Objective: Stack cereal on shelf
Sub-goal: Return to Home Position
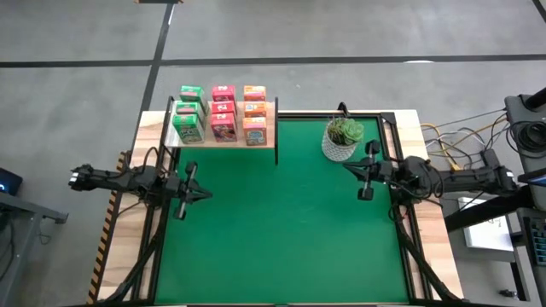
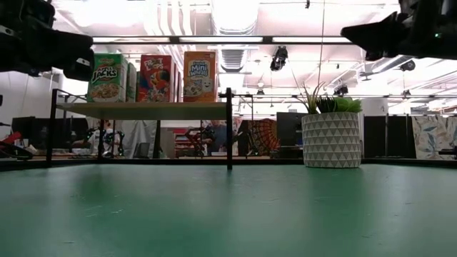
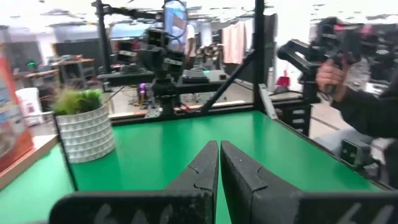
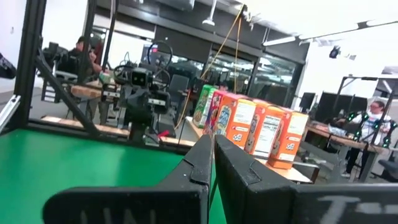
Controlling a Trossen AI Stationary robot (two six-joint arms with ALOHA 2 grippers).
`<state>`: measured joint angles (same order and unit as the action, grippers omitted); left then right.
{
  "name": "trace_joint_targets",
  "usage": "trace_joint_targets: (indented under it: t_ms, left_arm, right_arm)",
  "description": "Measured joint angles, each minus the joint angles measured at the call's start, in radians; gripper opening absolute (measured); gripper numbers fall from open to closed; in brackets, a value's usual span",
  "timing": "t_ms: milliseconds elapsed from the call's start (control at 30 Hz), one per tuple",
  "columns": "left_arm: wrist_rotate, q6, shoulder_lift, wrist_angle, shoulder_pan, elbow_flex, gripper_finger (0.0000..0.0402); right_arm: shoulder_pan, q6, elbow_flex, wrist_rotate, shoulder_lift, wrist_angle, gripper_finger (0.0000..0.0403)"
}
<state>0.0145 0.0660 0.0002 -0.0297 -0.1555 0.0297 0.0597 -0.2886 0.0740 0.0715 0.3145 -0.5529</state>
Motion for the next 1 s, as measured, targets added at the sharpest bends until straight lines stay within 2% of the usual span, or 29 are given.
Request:
trace_joint_targets:
  t_ms: [167,500,533,667,767,833,1000]
  left_arm:
    - [-0.084,-0.055,0.001,-0.001,0.000,0.002,0.0000]
    - [-0.087,-0.058,0.005,0.000,0.000,0.002,0.0000]
    - [-0.127,-0.073,0.005,0.000,-0.001,0.002,0.0000]
    - [-0.418,-0.093,0.010,0.002,0.001,0.002,0.0000]
    - [-0.556,-0.094,0.010,0.002,0.001,0.002,0.0000]
    - [-0.598,-0.094,0.010,0.002,0.001,0.002,0.0000]
    - [-0.604,-0.094,0.010,0.002,0.001,0.002,0.0000]
  right_arm:
    - [0.000,-0.015,-0.034,0.000,-0.066,0.001,0.0009]
    - [0.000,-0.117,-0.038,0.000,-0.203,0.056,0.0009]
    - [0.000,-0.124,-0.038,0.000,-0.213,0.058,0.0009]
    - [0.000,-0.143,-0.042,0.000,-0.241,0.063,0.0009]
    - [0.000,-0.139,-0.043,0.000,-0.260,0.086,0.0009]
    - [0.000,-0.131,-0.043,-0.001,-0.269,0.113,0.0009]
    - [0.000,-0.123,-0.043,-0.047,-0.296,0.117,0.0009]
